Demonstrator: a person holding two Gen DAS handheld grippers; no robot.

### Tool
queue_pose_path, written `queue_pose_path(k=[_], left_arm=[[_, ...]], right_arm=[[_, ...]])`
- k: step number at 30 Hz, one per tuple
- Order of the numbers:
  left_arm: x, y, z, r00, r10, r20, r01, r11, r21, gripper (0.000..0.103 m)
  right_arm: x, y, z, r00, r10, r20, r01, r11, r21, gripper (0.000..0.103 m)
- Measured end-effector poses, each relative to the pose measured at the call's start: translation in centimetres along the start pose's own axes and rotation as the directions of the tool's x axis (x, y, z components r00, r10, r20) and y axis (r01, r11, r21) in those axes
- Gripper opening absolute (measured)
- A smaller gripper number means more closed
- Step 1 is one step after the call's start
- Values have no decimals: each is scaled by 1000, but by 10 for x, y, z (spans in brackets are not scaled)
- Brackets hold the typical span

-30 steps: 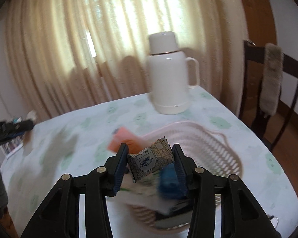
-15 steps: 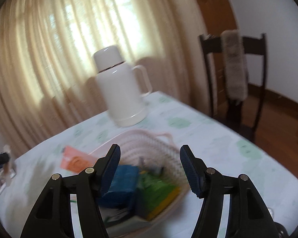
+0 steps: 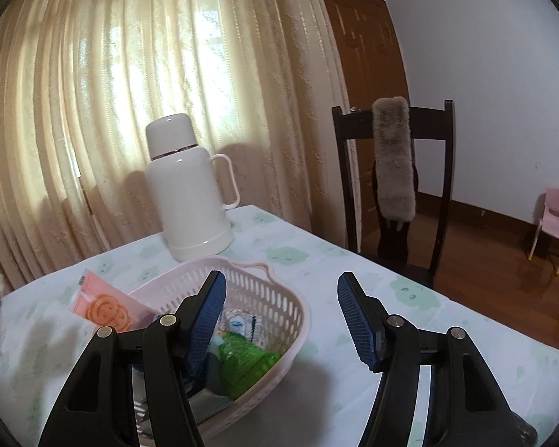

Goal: Organize snacks
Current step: 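Carry the clear cookie pack into the basket and open the left gripper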

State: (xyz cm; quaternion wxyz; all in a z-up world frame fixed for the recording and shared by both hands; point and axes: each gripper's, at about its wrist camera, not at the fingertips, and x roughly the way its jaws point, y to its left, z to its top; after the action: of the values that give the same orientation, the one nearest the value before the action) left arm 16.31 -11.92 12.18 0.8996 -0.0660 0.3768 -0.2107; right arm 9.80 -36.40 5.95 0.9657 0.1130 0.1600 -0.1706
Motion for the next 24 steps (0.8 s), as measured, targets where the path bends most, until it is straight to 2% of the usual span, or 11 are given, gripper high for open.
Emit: queue_pose_path(k=[11, 18, 20, 21, 22, 24], left_arm=[[30, -60, 8, 999, -41, -27, 43, 995, 95, 25], [58, -83, 15, 997, -63, -45, 68, 992, 109, 26], [65, -85, 15, 997, -59, -51, 64, 993, 98, 35], [67, -84, 16, 997, -62, -56, 66, 994, 85, 50], [69, -81, 15, 996, -69, -54, 73, 995, 66, 60], [69, -77, 14, 996, -67, -50, 69, 996, 47, 60]], right_arm=[[-8, -11, 2, 999, 54, -4, -54, 996, 69, 64], [-13, -15, 4, 997, 72, 7, -73, 993, 90, 64], [-13, -15, 5, 997, 75, 8, -75, 993, 91, 64], [-13, -15, 5, 997, 76, 7, -77, 993, 92, 64], [-13, -15, 5, 997, 78, 6, -78, 993, 93, 64], [-13, -16, 5, 997, 79, 6, -79, 992, 95, 64]])
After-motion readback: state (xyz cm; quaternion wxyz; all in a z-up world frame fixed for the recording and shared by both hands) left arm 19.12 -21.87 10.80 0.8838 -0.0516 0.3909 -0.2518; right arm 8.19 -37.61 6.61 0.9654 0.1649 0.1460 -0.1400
